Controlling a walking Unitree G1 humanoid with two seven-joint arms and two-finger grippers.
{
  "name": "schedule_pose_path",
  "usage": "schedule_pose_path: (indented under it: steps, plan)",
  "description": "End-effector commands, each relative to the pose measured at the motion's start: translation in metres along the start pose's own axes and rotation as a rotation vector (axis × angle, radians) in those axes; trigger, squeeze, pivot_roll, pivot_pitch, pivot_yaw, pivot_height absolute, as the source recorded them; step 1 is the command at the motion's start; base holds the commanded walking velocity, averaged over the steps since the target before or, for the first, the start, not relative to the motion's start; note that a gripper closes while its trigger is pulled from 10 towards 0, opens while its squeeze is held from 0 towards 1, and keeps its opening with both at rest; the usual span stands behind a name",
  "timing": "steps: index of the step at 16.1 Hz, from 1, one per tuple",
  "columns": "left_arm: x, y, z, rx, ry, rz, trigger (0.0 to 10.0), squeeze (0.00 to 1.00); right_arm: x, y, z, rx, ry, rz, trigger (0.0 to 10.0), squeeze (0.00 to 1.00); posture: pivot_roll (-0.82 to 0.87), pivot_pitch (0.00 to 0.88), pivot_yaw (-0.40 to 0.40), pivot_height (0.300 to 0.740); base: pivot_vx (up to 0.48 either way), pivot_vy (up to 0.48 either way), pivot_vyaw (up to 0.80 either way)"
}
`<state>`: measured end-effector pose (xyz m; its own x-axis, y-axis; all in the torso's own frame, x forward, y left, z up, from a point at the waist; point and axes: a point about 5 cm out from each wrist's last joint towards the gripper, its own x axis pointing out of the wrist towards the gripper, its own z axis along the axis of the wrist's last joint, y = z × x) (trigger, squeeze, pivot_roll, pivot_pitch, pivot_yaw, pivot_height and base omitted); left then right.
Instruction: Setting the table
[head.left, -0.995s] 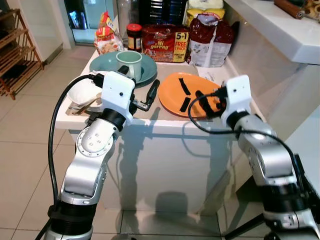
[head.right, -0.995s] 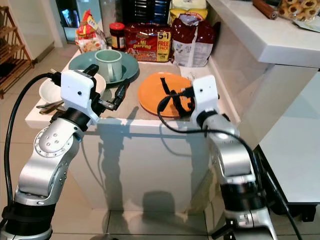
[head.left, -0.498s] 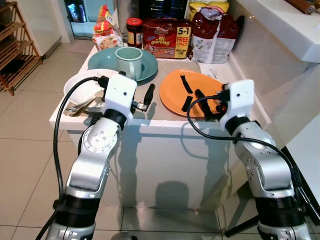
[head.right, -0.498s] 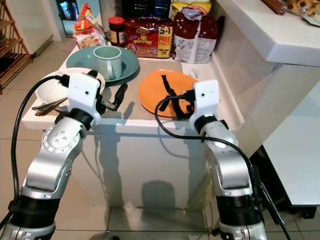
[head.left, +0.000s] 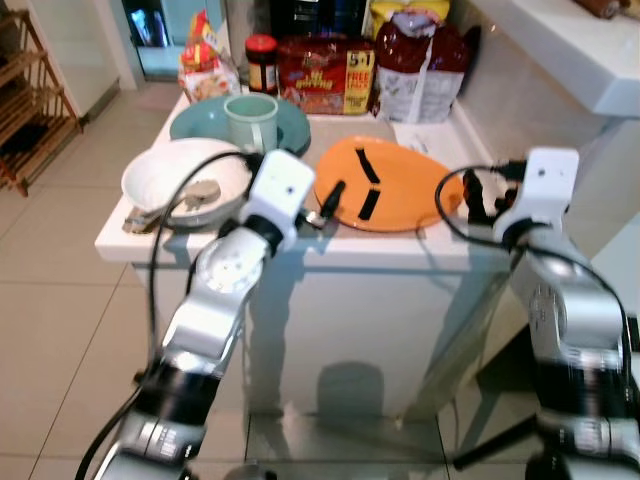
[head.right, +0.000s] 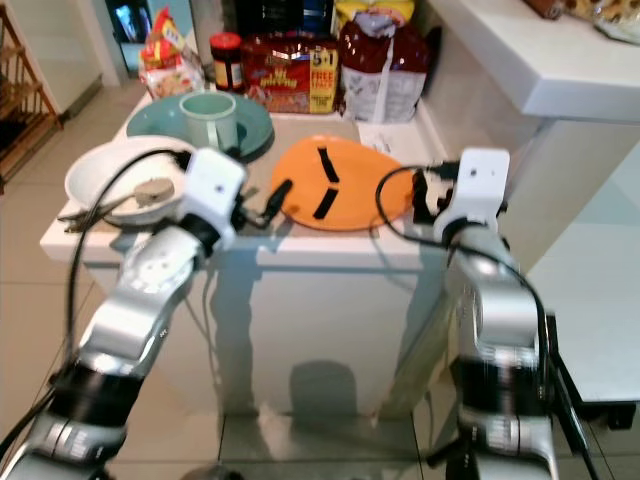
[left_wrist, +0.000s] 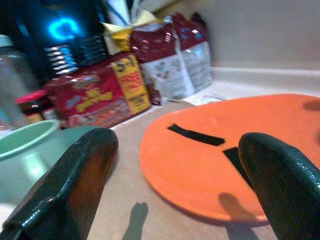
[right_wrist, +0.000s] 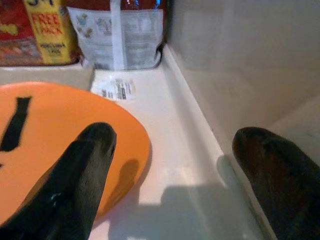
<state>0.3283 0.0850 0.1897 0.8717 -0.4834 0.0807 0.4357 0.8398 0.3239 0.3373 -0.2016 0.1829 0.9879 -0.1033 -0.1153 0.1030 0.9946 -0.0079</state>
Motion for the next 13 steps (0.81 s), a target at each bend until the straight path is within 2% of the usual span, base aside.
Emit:
schedule_pose_path:
  steps: [1, 4, 7, 8, 10, 13]
  plan:
    - [0.009, -0.003, 0.001, 0.011, -0.008, -0.032, 10.0, 0.00, 0.006, -0.002, 0.000, 0.022, 0.032, 0.006, 10.0, 0.00, 0.02, 0.014, -0.027, 0.740, 0.000, 0.000, 0.00]
    - [0.025, -0.003, -0.005, -0.003, 0.011, -0.059, 10.0, 0.00, 0.017, -0.004, -0.002, 0.059, 0.082, -0.009, 10.0, 0.00, 0.02, 0.015, -0.036, 0.740, 0.000, 0.000, 0.00]
    - [0.041, -0.013, -0.018, 0.005, 0.060, -0.116, 10.0, 0.00, 0.025, -0.004, -0.003, 0.061, 0.111, -0.009, 10.0, 0.00, 0.00, 0.016, -0.034, 0.740, 0.000, 0.000, 0.00]
    - [0.042, -0.014, -0.021, 0.012, 0.073, -0.121, 10.0, 0.00, 0.025, -0.004, -0.003, 0.062, 0.112, -0.007, 10.0, 0.00, 0.00, 0.016, -0.034, 0.740, 0.000, 0.000, 0.00]
    - [0.045, -0.018, -0.035, 0.090, 0.145, -0.121, 10.0, 0.00, 0.025, -0.006, -0.004, 0.064, 0.113, -0.010, 10.0, 0.00, -0.01, 0.015, -0.033, 0.740, 0.000, 0.000, 0.00]
    - [0.045, -0.019, -0.043, 0.127, 0.180, -0.123, 10.0, 0.00, 0.025, -0.011, -0.001, 0.064, 0.104, -0.017, 10.0, 0.00, -0.01, 0.013, -0.035, 0.740, 0.000, 0.000, 0.00]
